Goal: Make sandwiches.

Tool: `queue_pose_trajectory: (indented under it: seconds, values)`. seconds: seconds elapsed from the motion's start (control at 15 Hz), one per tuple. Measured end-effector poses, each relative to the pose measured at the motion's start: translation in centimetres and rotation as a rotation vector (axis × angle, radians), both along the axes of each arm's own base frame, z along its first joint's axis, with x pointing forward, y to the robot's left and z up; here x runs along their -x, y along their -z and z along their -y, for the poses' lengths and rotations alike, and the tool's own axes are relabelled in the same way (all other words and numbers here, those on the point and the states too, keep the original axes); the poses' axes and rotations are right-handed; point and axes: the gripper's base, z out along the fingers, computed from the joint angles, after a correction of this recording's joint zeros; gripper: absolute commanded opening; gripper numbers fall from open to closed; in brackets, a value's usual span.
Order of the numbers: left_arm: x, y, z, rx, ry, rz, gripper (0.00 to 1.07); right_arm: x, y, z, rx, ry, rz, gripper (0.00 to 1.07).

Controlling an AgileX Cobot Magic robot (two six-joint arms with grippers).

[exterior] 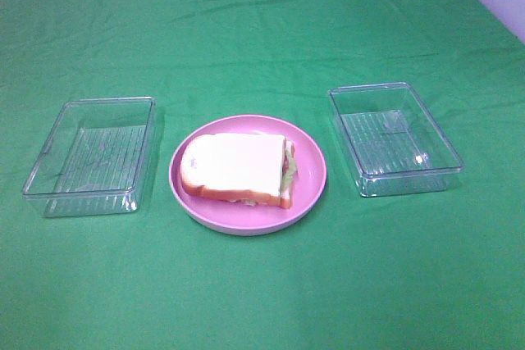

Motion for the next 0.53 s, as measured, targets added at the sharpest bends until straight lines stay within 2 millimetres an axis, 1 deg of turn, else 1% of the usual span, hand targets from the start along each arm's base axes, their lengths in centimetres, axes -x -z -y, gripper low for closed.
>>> queue_pose_trajectory:
  seconds: [0.2,0.4,0.53]
  values:
    - [0.0,0.0,-0.2,0.021,-0.03,-0.007,0.75,0.0,0.0,0.0,0.0,0.0,0.0,0.85]
    - [-0.1,0.2,-1.2,0.07,-0.186,-0.022,0.75,0.0,0.0,0.0,0.0,0.0,0.001,0.85]
    - [-0.2,0.3,-1.4,0.079,-0.206,-0.024,0.75,0.0,0.0,0.0,0.0,0.0,0.001,0.85]
